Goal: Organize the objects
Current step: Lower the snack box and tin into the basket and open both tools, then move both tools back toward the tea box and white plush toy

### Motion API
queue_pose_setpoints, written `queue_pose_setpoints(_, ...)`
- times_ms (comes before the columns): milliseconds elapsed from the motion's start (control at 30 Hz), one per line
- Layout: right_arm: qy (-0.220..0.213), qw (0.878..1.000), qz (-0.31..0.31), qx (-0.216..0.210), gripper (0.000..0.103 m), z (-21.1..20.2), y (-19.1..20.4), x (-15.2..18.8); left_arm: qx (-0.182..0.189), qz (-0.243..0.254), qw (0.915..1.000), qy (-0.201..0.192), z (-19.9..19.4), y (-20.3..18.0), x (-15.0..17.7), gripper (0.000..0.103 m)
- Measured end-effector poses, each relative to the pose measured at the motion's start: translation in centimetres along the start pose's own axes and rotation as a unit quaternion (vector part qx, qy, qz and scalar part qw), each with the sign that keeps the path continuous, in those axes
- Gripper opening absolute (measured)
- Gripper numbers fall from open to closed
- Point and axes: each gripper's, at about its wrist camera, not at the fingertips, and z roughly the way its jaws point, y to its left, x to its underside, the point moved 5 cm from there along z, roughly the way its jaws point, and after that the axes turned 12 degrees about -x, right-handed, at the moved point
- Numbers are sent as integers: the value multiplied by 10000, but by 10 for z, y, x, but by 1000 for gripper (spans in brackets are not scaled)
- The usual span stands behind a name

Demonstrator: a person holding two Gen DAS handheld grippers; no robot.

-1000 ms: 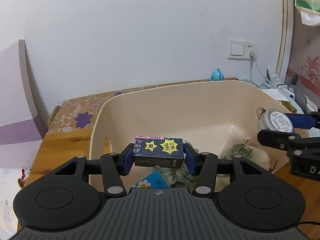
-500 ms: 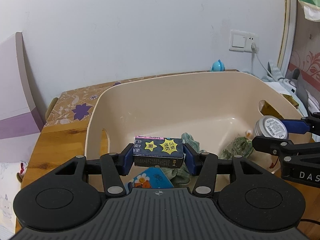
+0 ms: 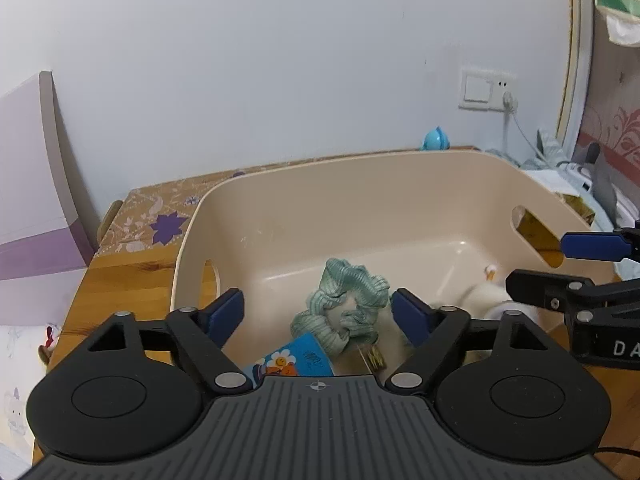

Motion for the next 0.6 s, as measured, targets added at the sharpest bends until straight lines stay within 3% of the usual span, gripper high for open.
queue_pose_setpoints(100, -82, 9999, 59, 27, 89, -8, 1, 0, 39, 38, 9999, -99, -9, -2, -1, 87)
queue_pose_setpoints(233, -139, 9999, 83, 37, 96, -19, 3, 2, 44, -15, 9998, -170, -21, -2, -1, 87)
queue_pose_setpoints(600, -323, 9994, 103, -2, 101, -49, 14, 10, 66, 90, 9993, -362, -57, -4, 4, 89)
